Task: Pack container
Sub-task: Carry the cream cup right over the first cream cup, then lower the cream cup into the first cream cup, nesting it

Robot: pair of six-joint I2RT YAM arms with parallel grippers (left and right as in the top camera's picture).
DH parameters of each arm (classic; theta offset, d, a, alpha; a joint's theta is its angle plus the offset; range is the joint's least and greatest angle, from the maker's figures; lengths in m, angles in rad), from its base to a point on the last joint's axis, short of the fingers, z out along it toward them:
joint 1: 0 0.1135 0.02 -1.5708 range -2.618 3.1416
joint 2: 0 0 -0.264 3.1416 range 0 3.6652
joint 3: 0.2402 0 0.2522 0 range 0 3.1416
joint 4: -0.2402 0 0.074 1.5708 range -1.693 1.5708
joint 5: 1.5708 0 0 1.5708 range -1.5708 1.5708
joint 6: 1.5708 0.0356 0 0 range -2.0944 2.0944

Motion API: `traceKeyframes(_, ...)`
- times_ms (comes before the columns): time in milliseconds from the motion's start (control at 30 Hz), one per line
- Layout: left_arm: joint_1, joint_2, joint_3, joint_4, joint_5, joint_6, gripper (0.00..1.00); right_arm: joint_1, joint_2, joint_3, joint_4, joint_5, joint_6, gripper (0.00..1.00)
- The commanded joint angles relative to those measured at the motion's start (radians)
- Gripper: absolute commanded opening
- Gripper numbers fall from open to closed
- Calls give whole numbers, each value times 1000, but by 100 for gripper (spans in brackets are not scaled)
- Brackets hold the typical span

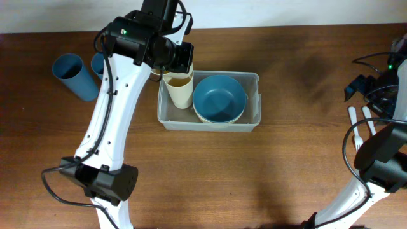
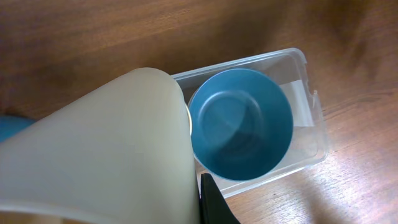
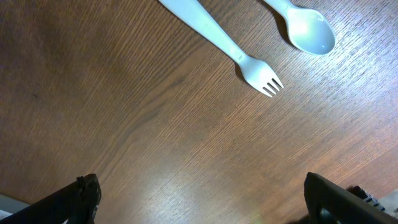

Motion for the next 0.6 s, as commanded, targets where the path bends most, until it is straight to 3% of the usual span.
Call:
traceKeyframes(0,0,-8,13,-7,-26,-6,2,-2,-13,-2,0,13,8,99)
traceKeyframes(433,0,-7,13,-39,-51,-5,2,-2,-13,-3,0,13,8,99)
traceKeyframes(467,0,-6,13,-39,-52,-5,7,-2,-12,-3,0,13,8,99)
traceKeyframes(567,0,-2,13,-33,-51,0,38,-2,-13,-3,0,13,8,99)
